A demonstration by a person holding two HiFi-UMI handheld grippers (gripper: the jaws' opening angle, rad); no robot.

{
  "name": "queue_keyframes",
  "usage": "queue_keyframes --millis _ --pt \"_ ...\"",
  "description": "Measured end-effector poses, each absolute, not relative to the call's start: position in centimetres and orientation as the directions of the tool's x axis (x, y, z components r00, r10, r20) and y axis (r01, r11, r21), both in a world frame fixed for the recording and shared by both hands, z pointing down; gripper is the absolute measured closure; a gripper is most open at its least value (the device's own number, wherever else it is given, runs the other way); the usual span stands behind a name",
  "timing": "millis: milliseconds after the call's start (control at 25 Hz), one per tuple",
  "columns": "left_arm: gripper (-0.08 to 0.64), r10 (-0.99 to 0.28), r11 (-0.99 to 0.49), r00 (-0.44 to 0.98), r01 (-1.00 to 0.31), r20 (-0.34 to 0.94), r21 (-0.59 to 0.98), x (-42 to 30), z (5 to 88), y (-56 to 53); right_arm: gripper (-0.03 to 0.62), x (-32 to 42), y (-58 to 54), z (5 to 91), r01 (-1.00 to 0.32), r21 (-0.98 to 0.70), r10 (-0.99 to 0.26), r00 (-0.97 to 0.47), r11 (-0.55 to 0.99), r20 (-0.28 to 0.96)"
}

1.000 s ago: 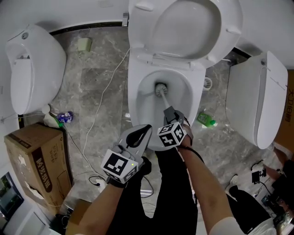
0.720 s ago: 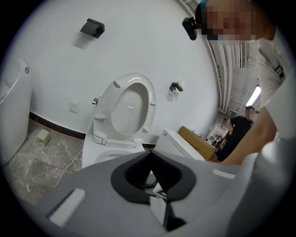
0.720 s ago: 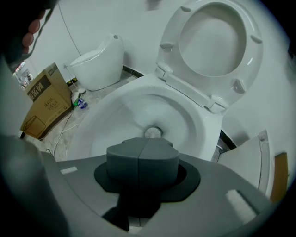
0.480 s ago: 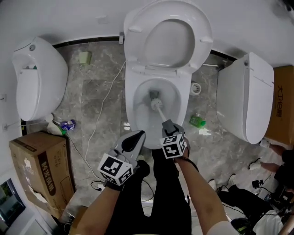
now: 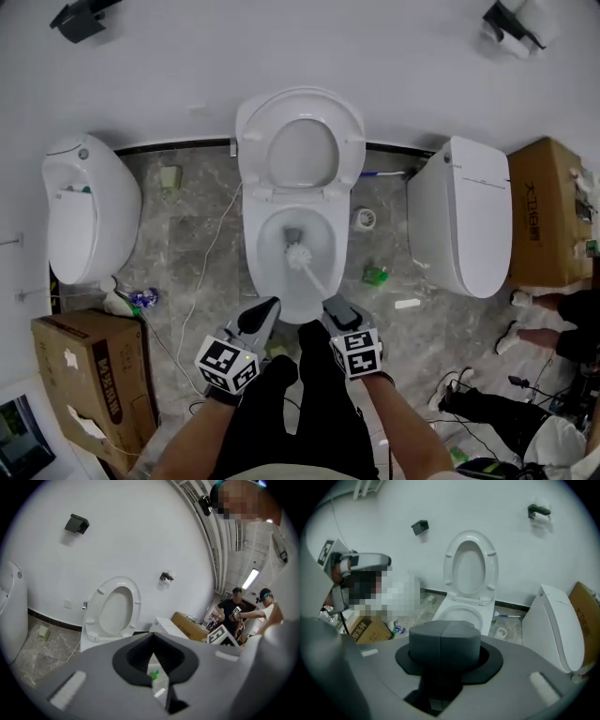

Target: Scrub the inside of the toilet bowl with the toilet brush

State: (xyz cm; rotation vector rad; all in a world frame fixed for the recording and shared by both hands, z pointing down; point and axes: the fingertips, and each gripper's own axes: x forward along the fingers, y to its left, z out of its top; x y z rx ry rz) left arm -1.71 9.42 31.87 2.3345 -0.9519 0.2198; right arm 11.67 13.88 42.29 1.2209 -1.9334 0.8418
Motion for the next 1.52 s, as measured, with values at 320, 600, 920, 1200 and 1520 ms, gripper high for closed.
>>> queue_keyframes --millis 320,600,920,1200,1520 --pt "0.557 -0.622 -0.571 0.717 -0.691 0.315 0.444 -2.0 22.7 9.3 0.428 12.7 15.9 28.5 -0.913 -0.302 -0.621 -0.408 0.274 0.669" --pt "0.557 -0.647 -0.583 0.715 -0.688 0.266 0.433 -2.3 15.5 9.9 0.428 13.2 16.8 18.5 -0.894 -0.341 -0.719 -0.440 0.292 0.538" --pt "0.557 -0.661 -0.639 0.734 -0.660 0.159 0.395 -2.8 4.9 9.6 0.428 13.2 16.0 5.9 -0.882 -0.308 -0.820 -0.454 0.357 0.348" --pt "0.557 -0.677 -0.663 0.731 -0.659 0.091 0.355 -3.9 -2.3 9.1 0.428 12.2 16.4 -1.9 -0.874 -0.269 -0.856 -0.465 0.404 0.225" --pt "0.557 -0.700 -0.676 0.714 -0.669 0.017 0.307 -4.8 -7.1 8.6 0.428 11.8 16.6 -6.3 -0.877 -0.221 -0.874 -0.462 0.426 0.153"
